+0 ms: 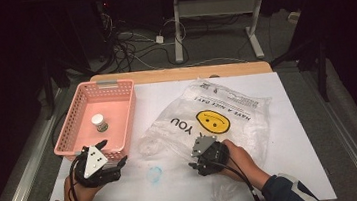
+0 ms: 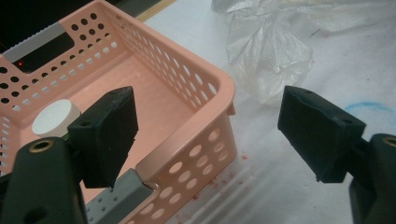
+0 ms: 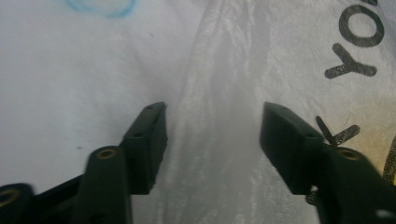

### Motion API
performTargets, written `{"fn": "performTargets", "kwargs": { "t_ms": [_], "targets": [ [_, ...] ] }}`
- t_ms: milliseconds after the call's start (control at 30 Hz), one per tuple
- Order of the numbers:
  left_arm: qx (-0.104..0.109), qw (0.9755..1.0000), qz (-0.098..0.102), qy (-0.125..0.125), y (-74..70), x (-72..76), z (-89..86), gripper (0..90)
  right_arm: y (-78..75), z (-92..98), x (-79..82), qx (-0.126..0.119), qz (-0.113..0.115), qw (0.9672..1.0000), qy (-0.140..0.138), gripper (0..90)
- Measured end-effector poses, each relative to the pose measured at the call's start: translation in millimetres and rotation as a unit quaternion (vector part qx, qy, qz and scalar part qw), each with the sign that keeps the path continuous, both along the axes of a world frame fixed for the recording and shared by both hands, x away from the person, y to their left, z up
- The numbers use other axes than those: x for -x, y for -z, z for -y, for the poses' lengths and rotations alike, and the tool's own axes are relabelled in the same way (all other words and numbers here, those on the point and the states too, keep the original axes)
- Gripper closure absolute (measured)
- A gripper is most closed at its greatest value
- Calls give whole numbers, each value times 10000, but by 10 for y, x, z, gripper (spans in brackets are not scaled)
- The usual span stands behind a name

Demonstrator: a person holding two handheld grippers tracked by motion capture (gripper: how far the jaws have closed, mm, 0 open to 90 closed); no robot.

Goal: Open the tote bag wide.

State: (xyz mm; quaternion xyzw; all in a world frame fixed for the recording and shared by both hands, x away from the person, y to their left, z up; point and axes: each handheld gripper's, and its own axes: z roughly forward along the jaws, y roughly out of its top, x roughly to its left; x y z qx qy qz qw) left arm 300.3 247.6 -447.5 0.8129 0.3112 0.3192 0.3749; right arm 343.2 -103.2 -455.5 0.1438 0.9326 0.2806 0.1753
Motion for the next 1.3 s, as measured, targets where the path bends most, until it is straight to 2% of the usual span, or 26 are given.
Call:
{"fn": "performTargets", "kwargs": {
  "t_ms": [167, 267, 333, 400, 433, 567, 700, 767, 800, 867, 900, 1000, 1133, 1200, 1300],
  "targets": [
    [-20, 10000, 1, -7, 1, -2, -5, 197, -30, 62, -100, -185, 66, 9995, 243, 825],
    [3, 10000, 12, -18, -2, -1, -7, 197, -59, 90, -134, -258, 127, 9989, 362, 893],
    [-4, 10000, 13, -15, -11, 0, -14, 197, -90, 106, -142, -283, 207, 9987, 382, 900],
    [67, 10000, 26, -30, -24, -1, -22, 197, -185, 135, -152, -530, 394, 9966, 499, 900],
    [83, 10000, 36, -33, -39, -5, -30, 197, -185, 135, -152, -530, 394, 9966, 499, 900],
    [209, 9997, 28, -111, -106, -31, -49, 197, -355, 152, -178, -764, 669, 9930, 606, 900],
    [277, 9995, 24, -131, -151, -64, -64, 197, -532, 189, -189, -961, 938, 9884, 715, 900],
    [261, 9996, -2, -146, -169, -89, -70, 197, -647, 223, -190, -1105, 1132, 9842, 788, 900],
    [259, 9995, -16, -173, -182, -102, -74, 197, -647, 223, -190, -1105, 1132, 9842, 788, 900],
    [291, 9994, -19, -209, -215, -129, -88, 197, -737, 239, -185, -1227, 1288, 9807, 815, 900],
    [281, 9993, -9, -235, -238, -143, -98, 197, -737, 239, -185, -1227, 1288, 9807, 815, 900],
    [351, 9990, -14, -291, -316, -194, -136, 197, -799, 246, -179, -1337, 1423, 9774, 805, 900],
    [268, 9992, -153, -270, -431, -337, -172, 197, -869, 265, -184, -1491, 1535, 9739, 757, 900],
    [175, 9991, -266, -295, -479, -458, -175, 197, -916, 273, -191, -1576, 1566, 9721, 757, 900],
    [64, 9988, -297, -386, -528, -653, -180, 197, -978, 262, -194, -1657, 1659, 9690, 783, 900]
  ]
}}
